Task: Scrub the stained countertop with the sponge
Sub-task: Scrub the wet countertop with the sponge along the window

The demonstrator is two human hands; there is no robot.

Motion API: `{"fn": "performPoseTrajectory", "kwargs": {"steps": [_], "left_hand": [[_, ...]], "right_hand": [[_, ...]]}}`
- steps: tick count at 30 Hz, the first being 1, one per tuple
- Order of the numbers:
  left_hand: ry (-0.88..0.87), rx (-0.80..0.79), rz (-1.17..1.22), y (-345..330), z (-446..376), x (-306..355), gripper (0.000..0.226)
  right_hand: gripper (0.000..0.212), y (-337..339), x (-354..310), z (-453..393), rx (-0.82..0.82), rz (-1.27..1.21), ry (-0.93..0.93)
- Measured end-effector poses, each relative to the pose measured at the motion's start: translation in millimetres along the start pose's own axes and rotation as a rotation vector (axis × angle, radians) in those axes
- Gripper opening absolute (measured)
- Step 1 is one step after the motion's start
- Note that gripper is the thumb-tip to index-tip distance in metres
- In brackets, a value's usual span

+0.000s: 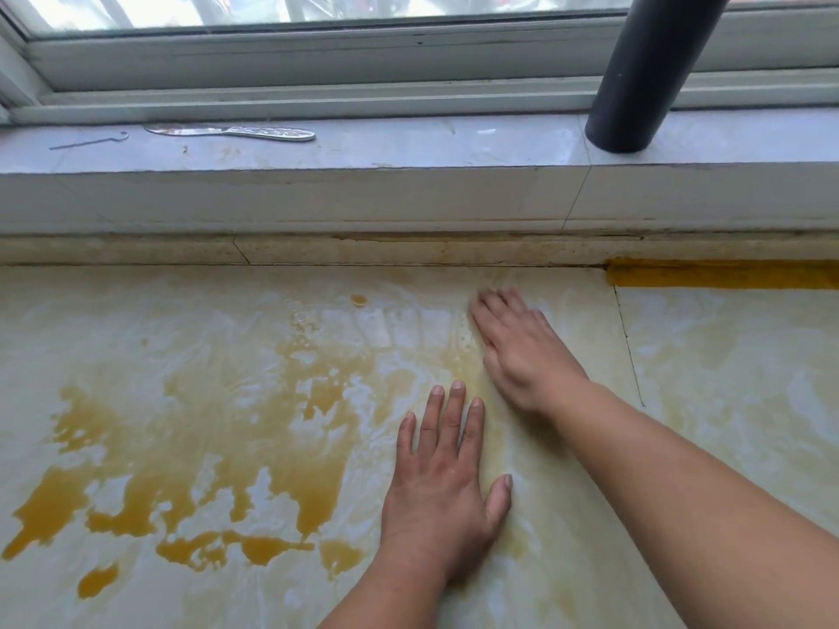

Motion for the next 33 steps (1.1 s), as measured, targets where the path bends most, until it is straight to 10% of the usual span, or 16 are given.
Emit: {"fn": "performPoseTrajectory", "kwargs": {"steps": [33], "left_hand": [[0.001,-0.178,0.025,10,1,5,0.085]], "right_hand": [[0.061,-13,27,35,0.171,-0.103,-0.261]]}}
Point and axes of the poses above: each hand's wrist, its own z-axis away from the middle knuckle, its own y-axis out of the back of the hand, x = y × z, the point moved 8 cm from there along -z, towards the middle knuckle, and after that the axes turned 5 degrees about -x, right-handed, at the moved point
